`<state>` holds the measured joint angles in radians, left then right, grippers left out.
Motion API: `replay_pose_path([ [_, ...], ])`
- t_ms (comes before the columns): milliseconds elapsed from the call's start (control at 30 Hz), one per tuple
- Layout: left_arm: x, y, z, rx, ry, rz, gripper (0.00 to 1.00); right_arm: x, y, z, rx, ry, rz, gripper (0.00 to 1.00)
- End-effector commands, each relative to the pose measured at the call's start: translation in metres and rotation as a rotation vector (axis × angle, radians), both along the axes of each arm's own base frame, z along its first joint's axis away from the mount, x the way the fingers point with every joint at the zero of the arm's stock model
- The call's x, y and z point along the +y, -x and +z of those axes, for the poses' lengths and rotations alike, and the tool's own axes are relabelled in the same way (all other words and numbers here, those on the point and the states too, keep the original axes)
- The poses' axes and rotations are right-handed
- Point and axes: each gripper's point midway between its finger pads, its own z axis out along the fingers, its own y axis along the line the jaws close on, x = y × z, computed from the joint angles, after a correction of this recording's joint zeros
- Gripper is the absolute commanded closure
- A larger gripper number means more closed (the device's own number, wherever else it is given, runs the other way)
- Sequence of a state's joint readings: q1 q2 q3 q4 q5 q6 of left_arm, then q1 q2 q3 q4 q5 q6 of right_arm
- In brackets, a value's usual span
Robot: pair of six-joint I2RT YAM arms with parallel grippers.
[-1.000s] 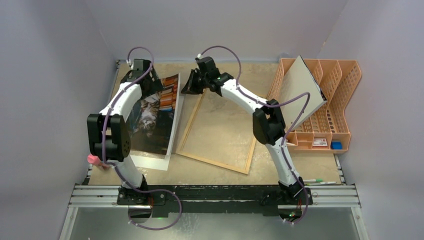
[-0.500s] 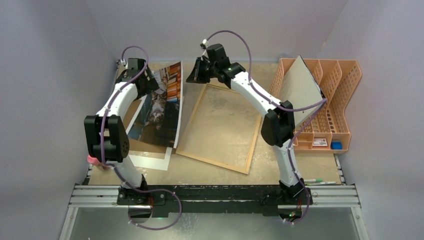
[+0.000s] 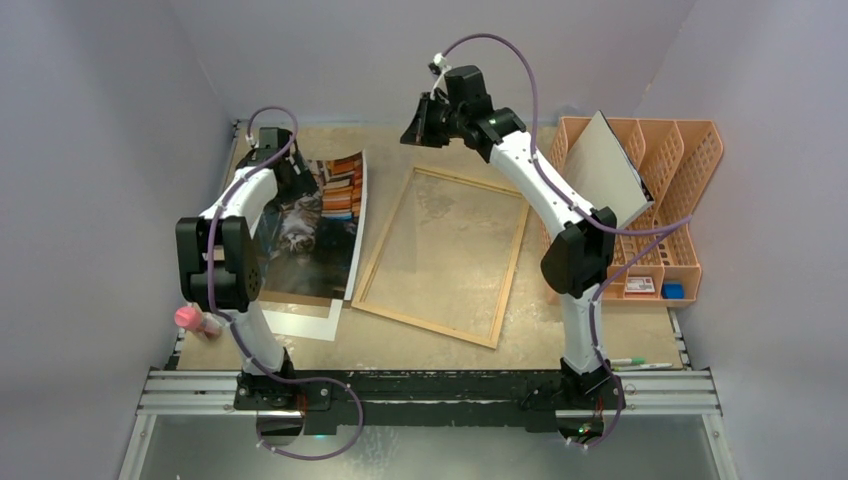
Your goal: Put the photo into the frame
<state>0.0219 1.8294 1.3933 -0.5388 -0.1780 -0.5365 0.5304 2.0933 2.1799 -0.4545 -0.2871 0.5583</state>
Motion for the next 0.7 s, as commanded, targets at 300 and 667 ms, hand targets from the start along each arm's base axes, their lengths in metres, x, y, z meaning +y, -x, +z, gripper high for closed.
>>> replay_pose_path([
  [300, 0.009, 0.006, -0.048, 0.068, 0.025, 0.037, 0.22, -0.082, -0.006, 0.084, -0.172, 0.039, -0.172, 1.0],
  [667, -0.031, -0.033, -0.003, -0.065, 0.213, -0.133, 0.14, -0.111, 0.034, 0.151, -0.492, 0.137, -0.02, 1.0],
])
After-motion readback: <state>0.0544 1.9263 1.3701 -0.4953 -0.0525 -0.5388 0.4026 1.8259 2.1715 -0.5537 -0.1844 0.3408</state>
